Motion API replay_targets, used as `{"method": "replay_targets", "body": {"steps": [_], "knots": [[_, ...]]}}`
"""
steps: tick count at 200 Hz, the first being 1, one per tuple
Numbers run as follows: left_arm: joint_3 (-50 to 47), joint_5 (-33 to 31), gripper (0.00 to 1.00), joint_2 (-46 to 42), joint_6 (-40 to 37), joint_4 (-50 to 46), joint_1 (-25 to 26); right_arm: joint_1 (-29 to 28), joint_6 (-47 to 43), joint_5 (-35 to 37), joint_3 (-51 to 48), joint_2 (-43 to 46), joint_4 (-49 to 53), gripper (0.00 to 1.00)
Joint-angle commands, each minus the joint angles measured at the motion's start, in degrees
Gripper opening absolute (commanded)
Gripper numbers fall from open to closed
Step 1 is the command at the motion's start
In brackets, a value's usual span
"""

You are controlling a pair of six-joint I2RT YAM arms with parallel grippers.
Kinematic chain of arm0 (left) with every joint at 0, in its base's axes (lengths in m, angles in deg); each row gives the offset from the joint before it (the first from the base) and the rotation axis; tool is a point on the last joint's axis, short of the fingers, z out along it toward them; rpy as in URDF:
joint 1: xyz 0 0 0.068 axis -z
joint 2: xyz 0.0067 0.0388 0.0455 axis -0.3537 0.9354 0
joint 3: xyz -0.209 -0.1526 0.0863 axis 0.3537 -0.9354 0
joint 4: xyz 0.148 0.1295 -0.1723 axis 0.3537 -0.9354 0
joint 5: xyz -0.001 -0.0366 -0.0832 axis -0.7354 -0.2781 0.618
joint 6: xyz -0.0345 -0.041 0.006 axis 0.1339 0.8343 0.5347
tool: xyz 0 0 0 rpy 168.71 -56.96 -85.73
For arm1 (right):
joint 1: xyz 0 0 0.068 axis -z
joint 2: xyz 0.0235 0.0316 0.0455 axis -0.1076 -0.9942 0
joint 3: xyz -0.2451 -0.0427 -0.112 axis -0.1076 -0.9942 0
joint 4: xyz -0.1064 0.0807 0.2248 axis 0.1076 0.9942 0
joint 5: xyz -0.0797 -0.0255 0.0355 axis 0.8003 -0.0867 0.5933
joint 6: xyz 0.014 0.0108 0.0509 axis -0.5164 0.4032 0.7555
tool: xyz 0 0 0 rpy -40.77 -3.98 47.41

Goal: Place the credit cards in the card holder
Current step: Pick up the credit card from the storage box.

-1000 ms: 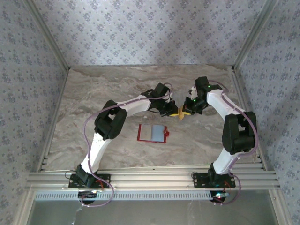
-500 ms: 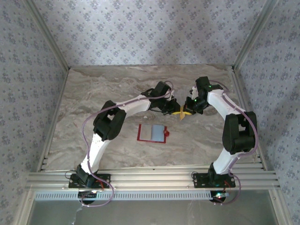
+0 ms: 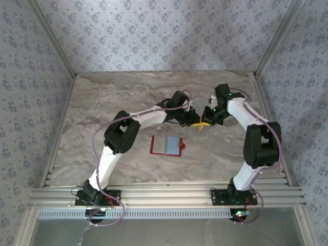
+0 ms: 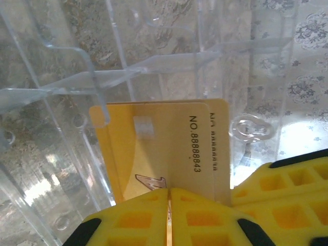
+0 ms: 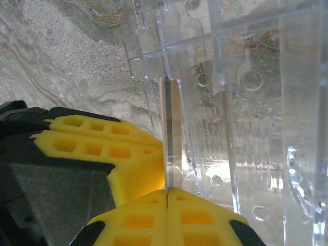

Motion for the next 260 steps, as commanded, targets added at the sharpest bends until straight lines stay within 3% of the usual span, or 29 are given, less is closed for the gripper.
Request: {"method": "replay_targets", "body": {"steps": [1, 38, 94, 144, 260], "knots": [[0.51, 0.11, 0.09, 2.36, -0.91, -1.55, 1.08, 0.20, -0.86, -0.78, 0.39, 1.97, 1.18, 0.08], [1.57, -0.52, 0.09, 3.28, -1.74, -2.94, 1.13, 0.20, -0.93, -0.70, 0.82, 2.33, 1.46, 0.10], [2.01, -0.62, 0.09, 3.59, -1.96, -3.53, 1.13, 0.18, -0.54, 0.46, 0.95, 3.89, 2.17, 0.00], [1.56, -0.82, 0.09, 2.11, -2.42, -4.01, 0.42, 0.20, 0.44, 4.71, 0.82, 7.75, 3.13, 0.00], [-0.56, -1.15, 0.18, -6.14, -6.34, -7.56, -1.30, 0.78, 0.21, 9.36, -1.20, 16.88, 3.42, 0.00]]}}
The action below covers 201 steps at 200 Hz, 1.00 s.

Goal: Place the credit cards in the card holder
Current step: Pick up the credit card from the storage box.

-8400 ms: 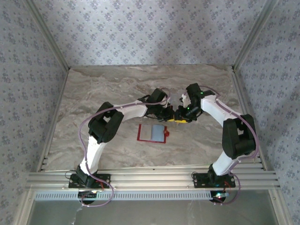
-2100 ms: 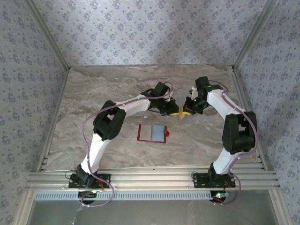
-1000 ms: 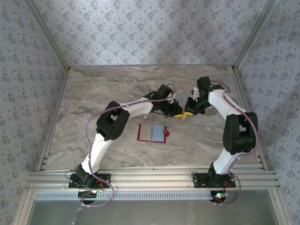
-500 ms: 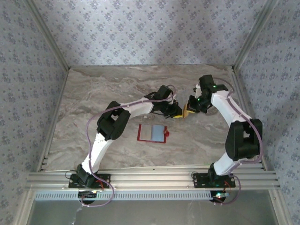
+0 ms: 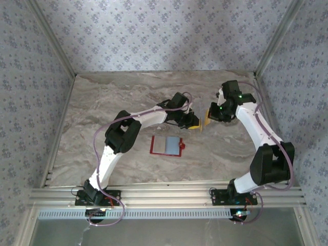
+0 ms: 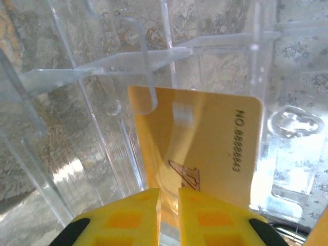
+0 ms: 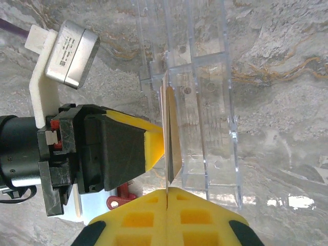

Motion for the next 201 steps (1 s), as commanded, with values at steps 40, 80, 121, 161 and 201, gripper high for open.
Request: {"method": "replay_targets", "body": {"steps": [40, 80, 121, 161, 201], "knots": [[-2.60, -2.22, 0.25, -9.83, -4.91, -4.93, -1.13, 0.43, 0.58, 2.15, -2.02, 6.35, 0.45, 0.00], [-8.50, -4.41, 0.30, -15.60, -6.42, -4.31, -2.43, -0.85, 0.85, 2.85, -2.77, 8.39, -2.24, 0.00], [-22.53, -12.94, 0.43, -27.81, -10.27, -6.26, -4.89, -6.97, 2.09, 2.68, -6.43, 10.92, -6.68, 0.00], [-37.90, -17.96, 0.54, -37.08, -9.43, -4.68, -9.74, -16.03, 4.42, 3.79, -9.76, 11.81, -13.43, 0.00], [-46.96, -22.70, 0.66, -43.49, -9.85, -5.19, -12.76, -23.08, 6.75, 2.04, -14.28, 10.26, -23.08, 0.00]]}}
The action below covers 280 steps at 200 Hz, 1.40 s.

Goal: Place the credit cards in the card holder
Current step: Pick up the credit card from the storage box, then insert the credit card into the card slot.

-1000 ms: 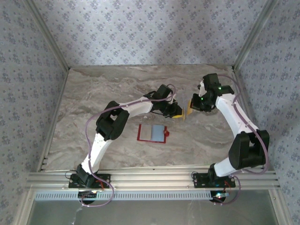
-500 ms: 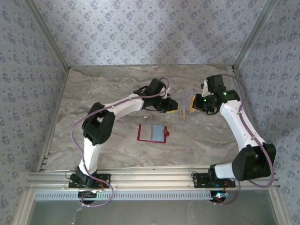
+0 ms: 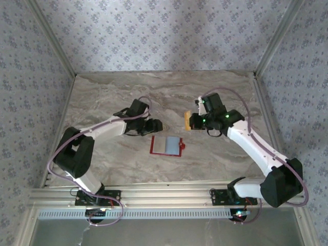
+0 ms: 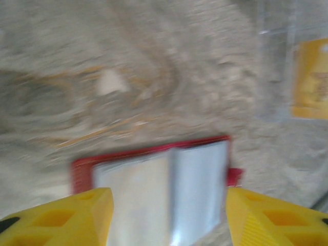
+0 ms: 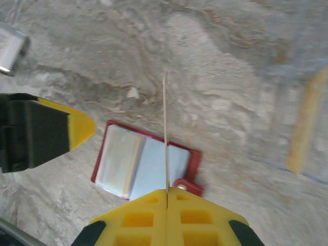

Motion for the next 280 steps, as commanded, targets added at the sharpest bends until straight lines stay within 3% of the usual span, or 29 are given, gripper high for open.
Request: {"method": "replay_targets", "body": {"steps": [1, 80, 165, 231, 280], "knots": [[-3.58, -4.37, 0.66, -4.25, -1.27, -0.39, -0.80, -3.17, 2.44, -0.86, -3.02, -0.74, -8.15, 0.00], [-11.94, -3.20, 0.68, -5.52, -3.67, 1.78, -3.46, -7.05, 9.94, -13.35, -14.83, -6.29, -30.42, 0.00], [-11.82, 4.48, 0.44, 2.98, -3.96, 10.60, -3.38, -4.67, 19.81, -20.69, -24.52, -12.40, -45.51, 0.00], [-10.50, 3.59, 0.30, 5.79, -4.18, 10.33, -1.45, -4.13, 24.05, -22.25, -30.13, -12.86, -51.51, 0.00], [-9.68, 2.63, 0.27, 6.70, -4.26, 9.80, -0.03, -3.39, 26.49, -23.86, -31.49, -16.03, -55.08, 0.00]]}}
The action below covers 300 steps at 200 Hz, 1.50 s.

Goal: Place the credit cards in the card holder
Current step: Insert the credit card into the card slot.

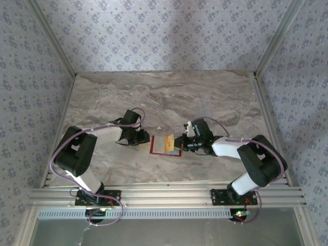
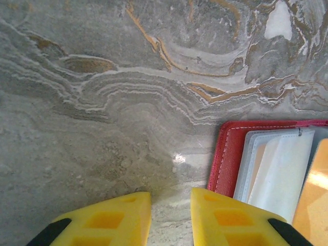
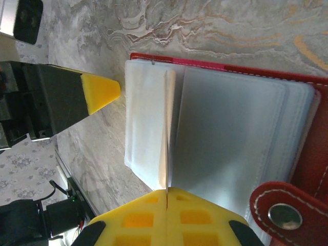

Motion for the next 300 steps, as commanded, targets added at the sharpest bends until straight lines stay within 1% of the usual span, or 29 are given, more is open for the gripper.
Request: {"method": "replay_targets", "body": {"steps": [1, 48, 84, 144, 198, 236, 300], "knots": [[0.58, 3.35, 0.27, 4.70, -0.72, 5.71, 3.77, 0.57, 2.22, -1.92, -1.09, -1.93, -3.24, 0.00], [1.24, 3.39, 0.25, 5.86, -0.73, 5.53, 4.73, 0.93, 3.44, -2.01, -1.36, -3.53, -4.73, 0.00], [1.37, 3.85, 0.16, 7.50, 0.15, 5.87, 6.31, 1.07, 4.83, -3.10, -1.09, -4.87, -6.89, 0.00], [1.99, 2.98, 0.11, 9.93, 1.58, 5.44, 8.50, 0.87, 8.19, -5.09, -1.96, -6.78, -12.46, 0.00], [2.26, 2.27, 0.03, 11.26, 2.13, 4.68, 8.56, -0.51, 8.57, -4.57, -3.09, -4.34, -11.60, 0.00], [2.45, 2.00, 0.01, 11.58, 2.07, 4.14, 8.60, -0.48, 7.69, -4.43, -3.25, -2.98, -9.99, 0.00], [2.61, 2.09, 0.01, 11.47, 1.91, 3.94, 8.62, -0.40, 8.48, -6.13, -1.75, -8.17, -12.73, 0.00]]}}
